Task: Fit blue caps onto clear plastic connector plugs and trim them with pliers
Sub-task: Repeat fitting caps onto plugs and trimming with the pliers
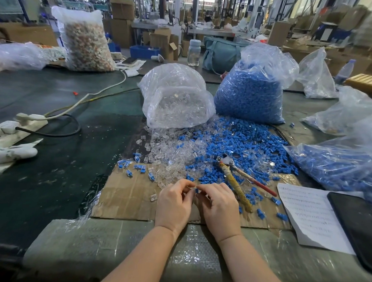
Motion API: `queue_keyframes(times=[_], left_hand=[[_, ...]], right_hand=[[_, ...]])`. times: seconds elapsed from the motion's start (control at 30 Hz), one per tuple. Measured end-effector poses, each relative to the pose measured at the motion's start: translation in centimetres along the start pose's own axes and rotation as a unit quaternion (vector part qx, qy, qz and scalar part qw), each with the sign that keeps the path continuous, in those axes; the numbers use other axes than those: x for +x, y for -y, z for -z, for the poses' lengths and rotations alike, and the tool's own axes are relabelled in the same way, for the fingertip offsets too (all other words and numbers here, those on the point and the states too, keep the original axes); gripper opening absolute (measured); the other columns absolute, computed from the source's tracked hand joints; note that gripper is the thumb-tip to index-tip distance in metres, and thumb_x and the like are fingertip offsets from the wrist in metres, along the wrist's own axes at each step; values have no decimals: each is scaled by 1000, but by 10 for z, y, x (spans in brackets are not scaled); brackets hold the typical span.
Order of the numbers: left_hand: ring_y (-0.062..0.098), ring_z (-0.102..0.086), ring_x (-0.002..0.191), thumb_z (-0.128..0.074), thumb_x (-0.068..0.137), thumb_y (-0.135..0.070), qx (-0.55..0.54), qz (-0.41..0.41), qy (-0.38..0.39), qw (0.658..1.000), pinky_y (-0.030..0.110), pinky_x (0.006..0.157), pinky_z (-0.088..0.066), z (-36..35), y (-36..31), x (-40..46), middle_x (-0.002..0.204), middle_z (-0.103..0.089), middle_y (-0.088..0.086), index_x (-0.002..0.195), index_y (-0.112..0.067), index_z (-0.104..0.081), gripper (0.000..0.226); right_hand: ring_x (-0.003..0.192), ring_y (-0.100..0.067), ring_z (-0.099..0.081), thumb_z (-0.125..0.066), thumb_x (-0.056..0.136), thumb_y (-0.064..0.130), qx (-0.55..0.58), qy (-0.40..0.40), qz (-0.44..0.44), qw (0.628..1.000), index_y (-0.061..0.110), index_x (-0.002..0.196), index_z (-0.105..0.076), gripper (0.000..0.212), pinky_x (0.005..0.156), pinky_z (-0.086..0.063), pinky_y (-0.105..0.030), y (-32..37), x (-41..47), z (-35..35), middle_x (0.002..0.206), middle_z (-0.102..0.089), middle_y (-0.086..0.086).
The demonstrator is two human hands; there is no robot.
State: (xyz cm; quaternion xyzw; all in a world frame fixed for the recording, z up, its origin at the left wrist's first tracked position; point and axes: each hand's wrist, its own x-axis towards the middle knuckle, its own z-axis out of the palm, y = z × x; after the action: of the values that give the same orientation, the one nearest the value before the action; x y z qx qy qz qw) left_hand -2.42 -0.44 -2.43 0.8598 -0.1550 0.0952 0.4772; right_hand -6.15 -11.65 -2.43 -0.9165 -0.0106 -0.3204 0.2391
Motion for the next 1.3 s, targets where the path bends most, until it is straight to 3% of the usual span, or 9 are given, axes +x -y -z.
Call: queue_keyframes(times=[0.37, 0.63, 0.77, 0.83, 0.9, 1.0, 1.13, 1.23, 1.3], left_hand=[[14, -59, 77, -64, 86, -15, 3, 2, -4, 1000, 37, 79, -49, 0, 1, 1, 78, -66, -4, 88, -20, -67, 7], [14, -60, 77, -64, 86, -14, -13, 10, 0, 1000, 37, 79, -51, 0, 1, 2, 79, -66, -3, 88, -19, -66, 7], [5, -60, 76, -63, 87, -16, -44, 36, 4, 998, 19, 73, -50, 2, -2, 3, 77, -63, -13, 83, -32, -60, 17], [-2, -58, 70, -62, 87, -16, -63, 56, 5, 996, 8, 64, -45, 4, -3, 5, 74, -61, -16, 81, -35, -57, 20], [-4, -57, 68, -62, 87, -14, -91, 82, 6, 992, 5, 60, -44, 6, -6, 9, 74, -62, -14, 80, -32, -57, 20], [2, -59, 70, -62, 87, -10, -131, 121, 1, 984, 5, 56, -44, 9, -10, 18, 77, -63, -7, 80, -30, -57, 22], [4, -57, 69, -60, 88, -9, -147, 137, -8, 980, 4, 54, -43, 13, -16, 28, 78, -62, -3, 80, -27, -56, 20], [7, -59, 73, -60, 88, -12, -145, 139, -10, 980, 5, 55, -43, 15, -20, 33, 80, -64, -2, 82, -27, -57, 16], [10, -62, 75, -60, 88, -13, -161, 145, -14, 976, 6, 54, -44, 17, -23, 36, 82, -66, -1, 82, -26, -58, 14]], right_hand=[[66, -18, -56, -76, 75, 7, -14, 2, 16, 1000, 13, 88, -73, 14, 63, -49, -31, 1, 1, 1, 74, -67, 2], [77, -24, -60, -75, 70, 5, -32, -8, -14, 999, 9, 92, -71, 23, 72, -51, -39, 2, 3, 2, 82, -67, -1], [94, -28, -60, -75, 75, 13, -133, -43, -86, 987, 10, 103, -68, 30, 84, -45, -44, -5, 9, 9, 100, -66, -6], [113, -29, -51, -60, 88, 30, -203, 5, -183, 962, 12, 123, -57, 39, 97, -36, -46, -12, 16, 18, 121, -58, -9], [132, -30, -34, -38, 94, 49, -264, 101, -290, 915, 15, 141, -34, 57, 109, -22, -50, -24, 25, 28, 143, -40, -11], [141, -31, -18, -27, 92, 62, -270, 219, -353, 869, 17, 148, -15, 73, 112, -11, -55, -40, 32, 37, 153, -25, -11], [136, -32, -25, -34, 90, 62, -294, 250, -332, 861, 15, 145, -21, 74, 110, -19, -51, -43, 38, 41, 147, -31, -12], [122, -31, -37, -38, 91, 53, -295, 219, -298, 881, 13, 122, -41, 52, 100, -32, -43, -37, 40, 43, 131, -43, -14], [114, -29, -42, -38, 91, 51, -312, 203, -269, 888, 13, 110, -44, 43, 93, -36, -40, -31, 44, 48, 122, -47, -13]])
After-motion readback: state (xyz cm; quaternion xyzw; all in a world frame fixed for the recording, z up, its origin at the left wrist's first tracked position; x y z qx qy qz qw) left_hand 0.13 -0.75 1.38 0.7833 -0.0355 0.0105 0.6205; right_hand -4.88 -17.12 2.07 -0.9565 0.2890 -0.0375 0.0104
